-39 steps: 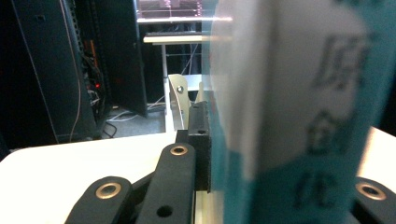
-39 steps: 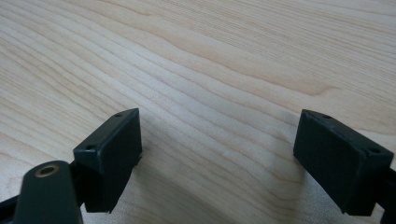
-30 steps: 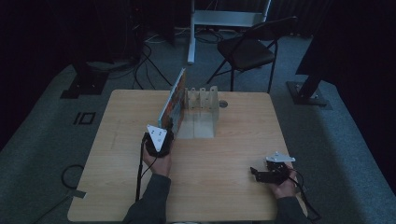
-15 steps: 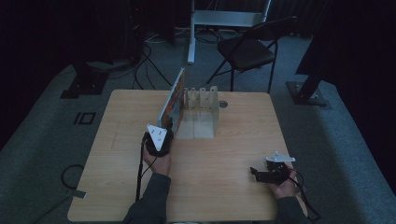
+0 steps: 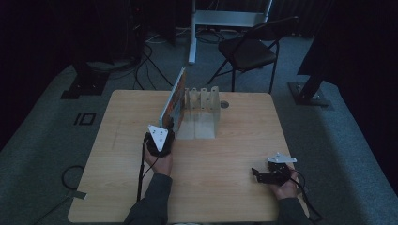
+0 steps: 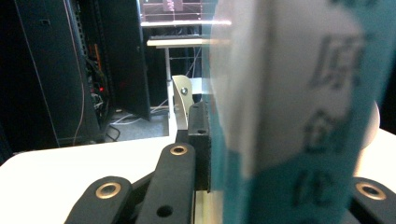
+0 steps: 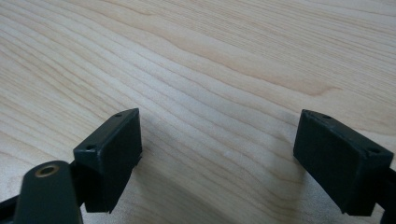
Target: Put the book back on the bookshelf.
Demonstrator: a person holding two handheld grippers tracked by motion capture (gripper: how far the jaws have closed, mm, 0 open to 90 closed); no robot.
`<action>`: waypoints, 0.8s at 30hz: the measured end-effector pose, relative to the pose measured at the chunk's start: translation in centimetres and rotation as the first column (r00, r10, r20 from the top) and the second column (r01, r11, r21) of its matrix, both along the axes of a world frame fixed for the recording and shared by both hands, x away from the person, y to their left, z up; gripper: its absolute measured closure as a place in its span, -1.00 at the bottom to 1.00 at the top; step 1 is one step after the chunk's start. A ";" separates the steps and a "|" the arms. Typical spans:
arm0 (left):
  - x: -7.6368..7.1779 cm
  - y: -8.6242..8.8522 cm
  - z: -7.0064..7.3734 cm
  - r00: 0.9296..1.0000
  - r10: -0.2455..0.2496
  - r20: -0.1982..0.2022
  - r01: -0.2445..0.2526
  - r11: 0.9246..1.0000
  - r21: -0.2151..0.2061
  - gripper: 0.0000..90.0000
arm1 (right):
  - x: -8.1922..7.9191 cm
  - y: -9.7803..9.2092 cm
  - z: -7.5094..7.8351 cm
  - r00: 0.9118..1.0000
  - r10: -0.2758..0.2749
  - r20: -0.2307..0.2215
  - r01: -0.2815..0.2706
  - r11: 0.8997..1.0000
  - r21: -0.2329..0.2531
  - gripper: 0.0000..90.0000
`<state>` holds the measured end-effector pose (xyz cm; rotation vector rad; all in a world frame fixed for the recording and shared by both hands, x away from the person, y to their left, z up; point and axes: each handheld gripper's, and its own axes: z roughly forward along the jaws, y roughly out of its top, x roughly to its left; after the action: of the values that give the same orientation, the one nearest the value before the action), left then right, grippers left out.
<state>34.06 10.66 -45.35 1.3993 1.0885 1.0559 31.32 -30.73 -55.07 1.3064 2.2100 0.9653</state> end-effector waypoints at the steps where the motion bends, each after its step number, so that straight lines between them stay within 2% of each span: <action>1: 0.0 0.0 0.0 1.000 0.001 0.000 -0.001 1.000 0.002 0.80 | 0.0 0.0 0.0 1.000 0.000 0.000 0.000 1.000 0.000 -0.67; 24: -0.6 0.4 -1.2 1.000 0.004 0.024 -0.003 1.000 -0.026 0.80 | -0.1 0.0 0.0 1.000 0.004 0.000 -0.004 1.000 -0.002 -0.67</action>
<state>33.47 11.07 -46.53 1.3617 1.0839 1.0549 31.24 -30.71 -55.07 1.3019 2.2137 0.9636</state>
